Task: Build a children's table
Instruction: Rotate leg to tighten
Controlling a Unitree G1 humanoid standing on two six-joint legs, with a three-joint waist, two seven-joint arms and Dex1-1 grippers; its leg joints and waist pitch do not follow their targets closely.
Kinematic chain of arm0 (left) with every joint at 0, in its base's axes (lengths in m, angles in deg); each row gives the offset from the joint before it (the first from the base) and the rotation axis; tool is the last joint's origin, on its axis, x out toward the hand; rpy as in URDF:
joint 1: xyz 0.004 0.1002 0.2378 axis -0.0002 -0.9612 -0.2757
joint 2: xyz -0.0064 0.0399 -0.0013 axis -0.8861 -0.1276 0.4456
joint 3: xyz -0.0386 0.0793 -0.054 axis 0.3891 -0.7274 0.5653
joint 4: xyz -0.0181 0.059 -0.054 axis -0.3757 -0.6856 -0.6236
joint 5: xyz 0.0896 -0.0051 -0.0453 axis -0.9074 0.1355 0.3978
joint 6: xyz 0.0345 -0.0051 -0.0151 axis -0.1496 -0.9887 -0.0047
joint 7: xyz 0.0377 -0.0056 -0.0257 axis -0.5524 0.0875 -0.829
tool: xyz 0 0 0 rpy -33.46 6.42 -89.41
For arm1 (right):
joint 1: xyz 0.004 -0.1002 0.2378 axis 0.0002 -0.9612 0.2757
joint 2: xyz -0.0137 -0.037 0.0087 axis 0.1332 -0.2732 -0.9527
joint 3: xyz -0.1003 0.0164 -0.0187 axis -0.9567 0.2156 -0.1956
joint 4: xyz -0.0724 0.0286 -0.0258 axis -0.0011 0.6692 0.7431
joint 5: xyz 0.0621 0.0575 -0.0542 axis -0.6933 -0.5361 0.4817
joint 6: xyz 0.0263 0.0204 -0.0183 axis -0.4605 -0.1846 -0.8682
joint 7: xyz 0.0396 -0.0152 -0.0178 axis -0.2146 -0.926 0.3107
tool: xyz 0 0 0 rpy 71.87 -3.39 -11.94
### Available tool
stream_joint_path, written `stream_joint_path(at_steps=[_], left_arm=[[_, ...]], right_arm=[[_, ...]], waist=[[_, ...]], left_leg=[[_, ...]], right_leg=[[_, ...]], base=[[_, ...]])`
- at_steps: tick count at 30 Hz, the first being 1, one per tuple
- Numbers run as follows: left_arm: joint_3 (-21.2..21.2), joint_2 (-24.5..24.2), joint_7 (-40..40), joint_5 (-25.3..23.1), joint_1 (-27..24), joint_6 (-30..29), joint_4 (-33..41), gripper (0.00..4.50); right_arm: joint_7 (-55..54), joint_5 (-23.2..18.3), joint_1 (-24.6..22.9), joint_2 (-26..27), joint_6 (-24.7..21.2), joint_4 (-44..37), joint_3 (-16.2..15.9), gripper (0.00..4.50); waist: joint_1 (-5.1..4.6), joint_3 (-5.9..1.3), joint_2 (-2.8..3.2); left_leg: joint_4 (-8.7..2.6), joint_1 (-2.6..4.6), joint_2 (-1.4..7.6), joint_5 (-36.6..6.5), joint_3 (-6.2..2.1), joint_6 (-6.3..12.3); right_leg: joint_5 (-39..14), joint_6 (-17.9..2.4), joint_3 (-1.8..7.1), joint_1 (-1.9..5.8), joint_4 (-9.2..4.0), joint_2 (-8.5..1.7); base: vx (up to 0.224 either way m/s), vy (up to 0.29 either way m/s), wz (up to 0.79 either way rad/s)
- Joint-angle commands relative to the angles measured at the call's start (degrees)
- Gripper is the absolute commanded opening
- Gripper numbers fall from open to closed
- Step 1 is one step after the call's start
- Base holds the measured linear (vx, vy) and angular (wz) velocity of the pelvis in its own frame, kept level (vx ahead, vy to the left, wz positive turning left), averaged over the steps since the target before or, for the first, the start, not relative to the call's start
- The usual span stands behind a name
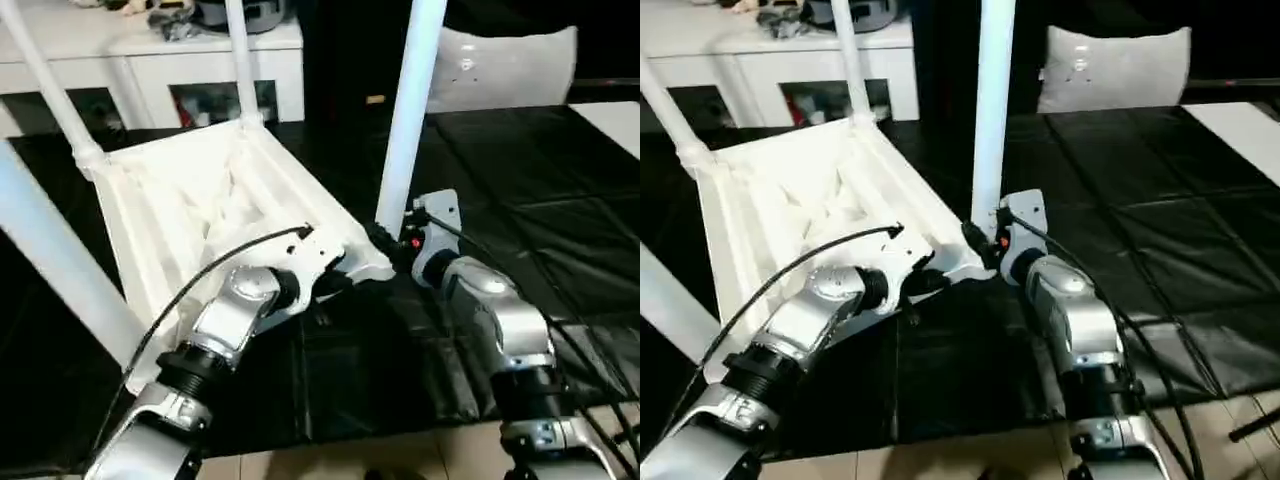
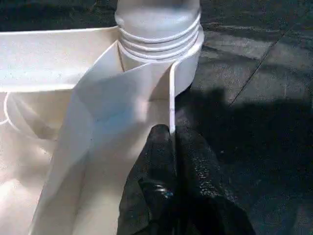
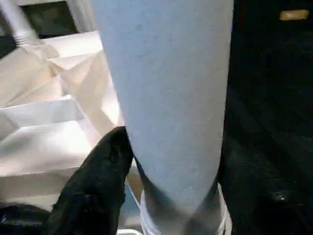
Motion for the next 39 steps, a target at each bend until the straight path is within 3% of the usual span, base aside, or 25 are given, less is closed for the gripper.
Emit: stream_joint_path(at_steps=[1, 2, 3, 4, 8, 10, 13, 15, 18, 19, 21, 23, 24, 25, 28, 29, 39], left_arm=[[0.66, -0.80, 2.29, 1.66, 0.55, 4.61, 3.35, 0.00], [0.66, -1.11, 2.76, 1.89, 0.36, 4.65, 3.47, 0.00], [0.55, -1.94, 4.04, 2.14, 0.00, 5.45, 3.58, 0.00], [0.47, -2.39, 4.70, 2.27, -0.17, 5.93, 3.62, 0.00], [-0.21, -6.10, 12.48, 3.79, -1.67, 11.01, 2.99, 0.00], [-0.27, -6.41, 13.33, 3.98, -1.78, 11.59, 2.83, 0.00], [-0.76, -7.69, 16.73, 4.55, -2.17, 13.23, 2.29, 0.00], [-1.74, -9.50, 21.68, 5.09, -2.45, 16.14, 1.47, 0.00], [-3.03, -11.58, 26.90, 5.71, -3.01, 18.11, 2.00, 0.00], [-3.62, -12.37, 29.15, 6.02, -3.22, 18.73, 2.42, 0.00], [-4.48, -13.28, 31.52, 5.96, -3.31, 19.82, 2.70, 0.00], [-5.31, -13.94, 33.12, 5.62, -3.31, 20.47, 3.06, 0.00], [-5.67, -14.20, 33.82, 5.42, -3.29, 20.84, 3.19, 0.00], [-6.13, -14.41, 34.74, 5.10, -3.16, 21.53, 3.22, 0.00], [-6.25, -14.37, 34.96, 4.93, -3.02, 21.89, 3.02, 0.00], [-6.35, -14.23, 35.05, 4.75, -2.68, 22.56, 2.50, 0.00], [-6.59, -14.05, 35.62, 4.56, -1.61, 24.55, 0.55, 0.00]], right_arm=[[3.82, -1.97, -0.53, -0.58, 1.18, -1.67, -1.30, 3.11], [4.48, -2.33, -0.71, -0.99, 1.64, -1.78, -1.14, 3.28], [6.44, -3.34, -1.06, -2.06, 1.45, -2.25, -0.73, 3.28], [7.50, -3.85, -1.24, -2.61, 1.43, -2.44, -0.52, 3.41], [23.87, -4.76, -3.89, -12.79, 4.64, -4.01, -2.75, 3.72], [25.47, -4.97, -4.12, -13.74, 4.84, -4.15, -2.81, 3.94], [31.48, -5.43, -4.90, -17.34, 7.26, -4.69, -3.37, 4.00], [39.00, -6.09, -4.96, -21.45, 9.77, -3.96, -4.44, 4.00], [44.80, -7.07, -4.23, -23.87, 10.47, -2.74, -5.39, 4.00], [46.63, -7.28, -3.71, -24.46, 10.71, -2.06, -5.74, 4.00], [48.86, -7.50, -2.92, -25.05, 10.72, -1.04, -6.26, 3.65], [50.94, -7.66, -2.03, -25.30, 10.39, -0.08, -6.94, 3.52], [51.97, -7.70, -1.60, -25.37, 10.33, 0.37, -7.29, 3.39], [53.39, -7.70, -0.93, -25.21, 10.60, 0.93, -7.97, 3.39], [54.01, -7.80, -0.71, -25.11, 10.65, 1.03, -8.40, 3.10], [55.57, -8.39, -0.59, -25.00, 10.01, 0.54, -9.33, 3.01], [59.74, -8.96, -0.47, -25.25, 9.02, 0.75, -10.96, 2.11]], waist=[[0.84, -3.99, -0.47], [1.08, -4.10, -0.50], [1.41, -4.17, -0.09], [1.46, -4.18, -0.20], [2.50, -4.21, -0.14], [2.89, -4.07, -0.32], [3.50, -4.03, -0.28], [3.85, -3.92, -0.69], [4.32, -4.00, -0.47], [4.38, -4.02, -0.86], [5.10, -4.02, -0.58], [5.48, -4.01, -0.88], [5.57, -4.04, -0.77], [5.60, -3.92, -1.12], [5.89, -3.87, -0.86], [5.93, -3.89, -1.12], [6.32, -4.07, -1.36]], left_leg=[[-3.50, -0.59, 1.31, -8.26, -0.33, 5.16], [-3.44, -0.59, 1.36, -7.15, -0.22, 5.41], [-3.46, -0.58, 1.45, -6.00, -0.30, 5.47], [-3.44, -0.66, 1.47, -5.81, -0.27, 5.64], [-3.32, -0.57, 1.72, -5.83, -0.17, 6.77], [-3.32, -0.61, 1.81, -6.29, -0.06, 7.33], [-3.36, -0.38, 1.87, -7.60, -0.03, 6.46], [-3.46, -0.26, 1.95, -8.27, 0.02, 6.18], [-3.40, -0.40, 2.18, -7.57, -0.02, 6.83], [-3.33, -0.40, 2.18, -7.39, 0.08, 6.90], [-3.28, -0.16, 2.25, -7.34, 0.18, 6.89], [-3.31, -0.04, 2.36, -7.28, 0.18, 6.54], [-3.27, -0.07, 2.33, -7.69, 0.12, 6.39], [-3.34, -0.07, 2.39, -8.50, 0.17, 5.93], [-3.40, 0.06, 2.42, -8.89, 0.13, 5.30], [-3.49, -0.10, 2.39, -8.66, 0.06, 5.11], [-3.29, -0.19, 2.33, -6.89, 0.15, 5.34]], right_leg=[[-17.84, -8.72, 2.71, 3.80, -4.14, -3.14], [-16.10, -9.40, 2.77, 3.82, -3.93, -3.12], [-14.39, -10.12, 2.77, 3.88, -3.62, -3.14], [-13.84, -10.23, 2.76, 3.95, -3.65, -3.08], [-11.01, -11.36, 2.86, 3.86, -3.12, -2.99], [-11.72, -11.30, 2.99, 3.85, -3.22, -3.15], [-15.00, -10.73, 2.85, 3.66, -3.52, -3.18], [-16.93, -10.14, 2.91, 3.54, -3.71, -3.21], [-15.67, -10.50, 2.95, 3.53, -3.42, -3.14], [-15.29, -10.64, 2.98, 3.48, -3.31, -3.12], [-15.98, -11.00, 3.02, 3.21, -3.31, -3.24], [-16.18, -11.13, 3.07, 3.11, -3.22, -3.27], [-16.48, -11.28, 2.99, 3.12, -3.07, -3.26], [-17.68, -10.82, 3.06, 3.10, -3.26, -3.29], [-18.69, -10.34, 3.16, 3.02, -3.34, -3.37], [-18.70, -10.02, 3.09, 3.20, -3.28, -3.33], [-17.46, -10.06, 3.17, 3.17, -3.03, -3.37]], base=[[0.000, 0.000, 0.00], [0.000, 0.000, 0.00], [0.000, 0.000, 0.00], [0.000, 0.000, 0.00], [0.000, 0.000, 0.00], [0.000, 0.000, 0.00], [0.000, 0.000, 0.00], [0.000, 0.000, 0.00], [0.000, 0.000, 0.00], [0.000, 0.000, 0.00], [0.000, 0.000, 0.00], [0.000, 0.000, 0.00], [0.000, 0.000, 0.00], [0.000, 0.000, 0.00], [0.000, 0.000, 0.00], [0.000, 0.000, 0.00], [0.000, 0.000, 0.00]])
